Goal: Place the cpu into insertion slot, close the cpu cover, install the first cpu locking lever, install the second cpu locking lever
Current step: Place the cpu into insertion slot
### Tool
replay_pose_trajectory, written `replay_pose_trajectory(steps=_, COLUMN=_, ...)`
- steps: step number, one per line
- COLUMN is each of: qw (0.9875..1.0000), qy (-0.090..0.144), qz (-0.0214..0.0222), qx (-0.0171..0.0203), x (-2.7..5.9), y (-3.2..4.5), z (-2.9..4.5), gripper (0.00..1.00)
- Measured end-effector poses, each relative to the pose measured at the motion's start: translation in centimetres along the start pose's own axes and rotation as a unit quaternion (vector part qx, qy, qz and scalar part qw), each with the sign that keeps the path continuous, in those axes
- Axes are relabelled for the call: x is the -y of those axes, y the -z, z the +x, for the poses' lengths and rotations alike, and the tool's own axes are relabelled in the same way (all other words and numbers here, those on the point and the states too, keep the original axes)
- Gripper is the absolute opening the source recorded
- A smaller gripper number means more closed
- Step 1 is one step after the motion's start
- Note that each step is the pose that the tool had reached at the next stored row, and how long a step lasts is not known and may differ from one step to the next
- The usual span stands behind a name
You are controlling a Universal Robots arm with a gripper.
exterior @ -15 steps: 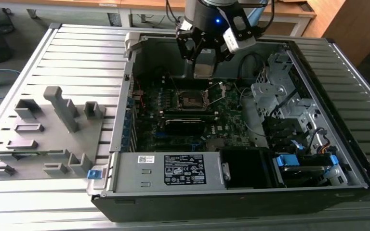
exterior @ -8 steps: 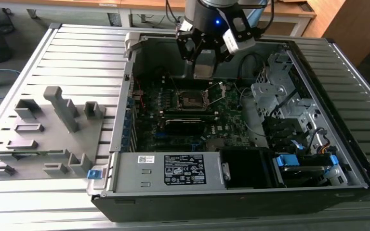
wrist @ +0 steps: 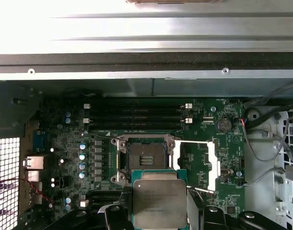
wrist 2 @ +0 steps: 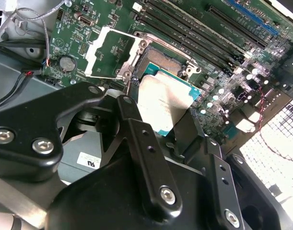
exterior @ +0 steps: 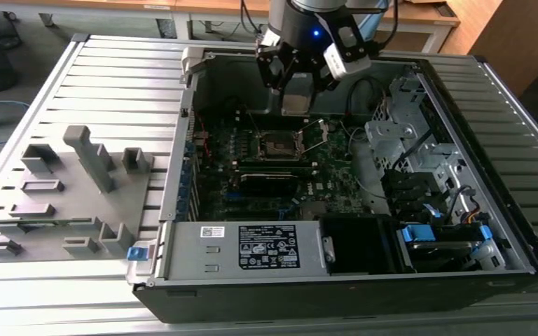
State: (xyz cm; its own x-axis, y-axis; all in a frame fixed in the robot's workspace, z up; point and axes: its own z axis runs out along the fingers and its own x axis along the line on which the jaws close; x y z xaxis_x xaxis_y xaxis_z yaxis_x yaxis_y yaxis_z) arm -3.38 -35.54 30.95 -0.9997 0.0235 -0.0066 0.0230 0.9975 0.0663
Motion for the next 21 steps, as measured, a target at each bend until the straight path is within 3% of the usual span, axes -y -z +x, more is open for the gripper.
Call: replay_pose_trajectory(steps=21, qw=1.0, qy=0.0, qz=0.0003, qx=-0.0001, x=0.02, y=-0.34, z=0.0, gripper=0.54)
